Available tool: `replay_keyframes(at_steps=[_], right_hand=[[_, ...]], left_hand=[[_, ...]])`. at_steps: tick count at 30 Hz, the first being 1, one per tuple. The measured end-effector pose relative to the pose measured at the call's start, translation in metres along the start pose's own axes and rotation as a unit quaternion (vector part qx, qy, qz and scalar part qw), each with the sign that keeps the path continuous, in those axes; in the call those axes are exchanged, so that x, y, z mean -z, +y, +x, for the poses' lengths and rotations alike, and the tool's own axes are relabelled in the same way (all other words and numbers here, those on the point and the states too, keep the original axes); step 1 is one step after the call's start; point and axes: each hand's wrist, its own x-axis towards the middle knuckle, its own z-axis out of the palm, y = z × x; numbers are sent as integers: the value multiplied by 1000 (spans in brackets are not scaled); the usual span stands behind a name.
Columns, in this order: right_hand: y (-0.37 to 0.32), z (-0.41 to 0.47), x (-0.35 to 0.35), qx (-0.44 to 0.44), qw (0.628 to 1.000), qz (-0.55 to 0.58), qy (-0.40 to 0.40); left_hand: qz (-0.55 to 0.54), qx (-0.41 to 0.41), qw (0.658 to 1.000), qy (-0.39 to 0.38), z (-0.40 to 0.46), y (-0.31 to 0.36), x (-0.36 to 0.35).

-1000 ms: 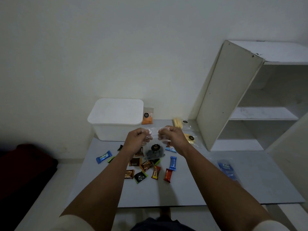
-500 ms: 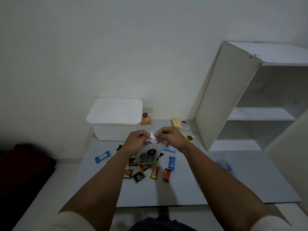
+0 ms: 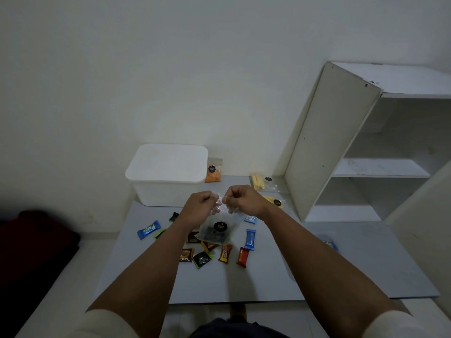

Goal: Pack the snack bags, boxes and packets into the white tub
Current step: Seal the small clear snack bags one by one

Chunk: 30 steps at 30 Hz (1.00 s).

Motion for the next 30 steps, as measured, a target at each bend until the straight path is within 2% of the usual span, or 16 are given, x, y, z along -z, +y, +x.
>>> replay_keyframes(at_steps=[8,18,21,24,27,30], right_hand=[[15,4,0,14,999,-40,2],[58,22,23,-20,995,-37,86],[78,32,37,-54,993,0,105],[101,43,57,-107,987,54,102],[123,63,66,-173,969,148,95],[136,97,72,-197,952,207,113]], left_hand=[[64,-9,996,-53,10,-14,-3],[51,8,998,-31,61,-36,-37],[39,28,998,-30,87,-42,-51],[-49,66,997,1,119,-45,-59],[-117,96,988,18,157,-47,-69],[-139,106,984,27,191,-49,-83]])
